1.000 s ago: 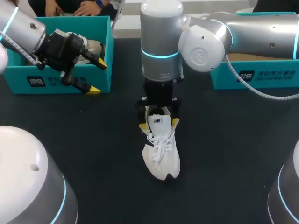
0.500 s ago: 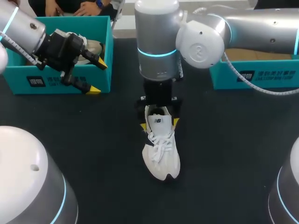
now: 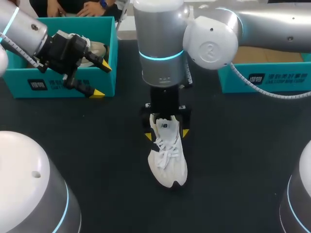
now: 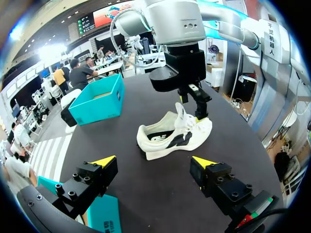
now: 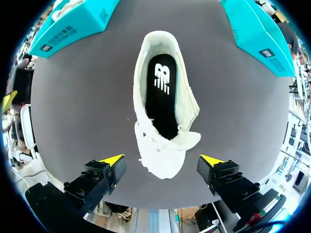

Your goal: Take the shoe out of the shoebox, open the shoe tongue, remove and reinsert the insole, then place the shoe into the shoebox

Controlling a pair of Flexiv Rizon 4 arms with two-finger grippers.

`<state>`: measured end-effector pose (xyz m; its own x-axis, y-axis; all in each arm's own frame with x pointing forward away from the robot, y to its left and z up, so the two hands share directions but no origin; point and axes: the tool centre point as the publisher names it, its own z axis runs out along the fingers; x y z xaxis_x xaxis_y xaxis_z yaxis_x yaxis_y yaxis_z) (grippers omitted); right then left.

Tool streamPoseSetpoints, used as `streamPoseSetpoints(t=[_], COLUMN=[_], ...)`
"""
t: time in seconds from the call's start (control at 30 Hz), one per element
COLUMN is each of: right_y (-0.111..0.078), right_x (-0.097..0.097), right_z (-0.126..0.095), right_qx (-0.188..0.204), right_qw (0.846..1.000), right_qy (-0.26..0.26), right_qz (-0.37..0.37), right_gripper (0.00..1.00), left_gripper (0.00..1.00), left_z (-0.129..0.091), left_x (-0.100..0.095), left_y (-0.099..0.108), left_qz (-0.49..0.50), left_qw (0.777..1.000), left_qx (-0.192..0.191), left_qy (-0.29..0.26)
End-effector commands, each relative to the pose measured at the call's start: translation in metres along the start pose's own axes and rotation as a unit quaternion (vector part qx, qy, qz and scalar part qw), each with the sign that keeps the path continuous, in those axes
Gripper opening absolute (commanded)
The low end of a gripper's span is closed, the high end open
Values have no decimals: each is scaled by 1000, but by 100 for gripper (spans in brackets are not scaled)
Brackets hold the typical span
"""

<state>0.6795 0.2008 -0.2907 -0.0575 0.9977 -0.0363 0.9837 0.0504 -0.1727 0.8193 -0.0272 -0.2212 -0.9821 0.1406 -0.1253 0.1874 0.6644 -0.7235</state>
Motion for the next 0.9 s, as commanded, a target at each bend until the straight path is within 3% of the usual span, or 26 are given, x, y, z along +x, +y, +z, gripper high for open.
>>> streamPoseSetpoints(t=[0.03,0.07,0.1,0.53,0.9], right_y=[-4,-2,-2,5,40], right_x=[1,2,1,-4,-17], right_z=[-4,-3,-1,4,11], right_qx=[-9,-9,-11,-7,-14], right_qw=[1000,1000,1000,1000,998], right_qy=[3,3,4,6,4], right_qz=[-3,-4,-5,-11,-55], right_gripper=[100,65,46,44,40], left_gripper=[100,100,100,100,100], left_z=[0,0,0,0,0], left_x=[1,1,1,1,1], left_y=[0,0,0,0,0], left_qz=[0,0,0,0,0], left_qw=[1000,1000,1000,1000,1000], left_qx=[-2,-2,-2,-2,-2], left_qy=[0,0,0,0,0])
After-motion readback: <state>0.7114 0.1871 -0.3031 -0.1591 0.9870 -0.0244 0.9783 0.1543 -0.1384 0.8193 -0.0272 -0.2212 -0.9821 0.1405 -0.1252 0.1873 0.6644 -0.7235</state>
